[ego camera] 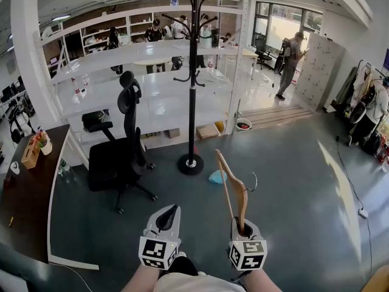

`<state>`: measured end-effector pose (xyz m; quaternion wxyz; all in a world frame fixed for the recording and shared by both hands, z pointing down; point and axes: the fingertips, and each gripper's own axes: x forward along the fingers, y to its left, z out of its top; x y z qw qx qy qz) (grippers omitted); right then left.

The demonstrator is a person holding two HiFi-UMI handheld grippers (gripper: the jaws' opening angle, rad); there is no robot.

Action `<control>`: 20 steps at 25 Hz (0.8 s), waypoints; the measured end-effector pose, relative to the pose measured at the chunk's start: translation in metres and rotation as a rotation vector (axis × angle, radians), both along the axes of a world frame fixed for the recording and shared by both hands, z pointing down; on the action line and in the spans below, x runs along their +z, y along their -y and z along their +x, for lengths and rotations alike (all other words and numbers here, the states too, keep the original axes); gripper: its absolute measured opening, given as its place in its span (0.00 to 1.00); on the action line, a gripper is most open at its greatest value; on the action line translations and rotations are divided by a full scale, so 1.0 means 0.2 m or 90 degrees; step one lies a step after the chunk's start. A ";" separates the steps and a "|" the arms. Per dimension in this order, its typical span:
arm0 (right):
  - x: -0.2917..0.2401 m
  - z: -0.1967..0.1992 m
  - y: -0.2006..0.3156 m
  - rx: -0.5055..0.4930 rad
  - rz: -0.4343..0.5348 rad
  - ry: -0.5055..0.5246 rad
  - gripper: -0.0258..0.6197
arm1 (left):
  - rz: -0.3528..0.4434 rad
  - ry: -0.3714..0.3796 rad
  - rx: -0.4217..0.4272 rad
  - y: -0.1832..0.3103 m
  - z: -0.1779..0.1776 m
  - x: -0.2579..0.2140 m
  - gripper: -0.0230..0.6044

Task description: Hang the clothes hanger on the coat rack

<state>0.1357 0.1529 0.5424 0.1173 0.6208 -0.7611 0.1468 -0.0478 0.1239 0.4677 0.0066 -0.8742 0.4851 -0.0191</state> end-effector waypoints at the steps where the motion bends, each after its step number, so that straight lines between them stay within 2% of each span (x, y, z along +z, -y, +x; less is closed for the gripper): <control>1: 0.01 -0.01 0.00 -0.001 -0.001 0.000 0.08 | 0.000 -0.001 -0.001 0.00 -0.01 0.00 0.04; 11: 0.00 0.00 -0.01 0.000 -0.002 -0.007 0.08 | -0.005 -0.002 -0.004 0.00 -0.02 0.01 0.04; 20: 0.03 0.04 -0.02 0.019 -0.006 0.014 0.08 | -0.019 0.003 0.002 -0.01 0.01 0.06 0.04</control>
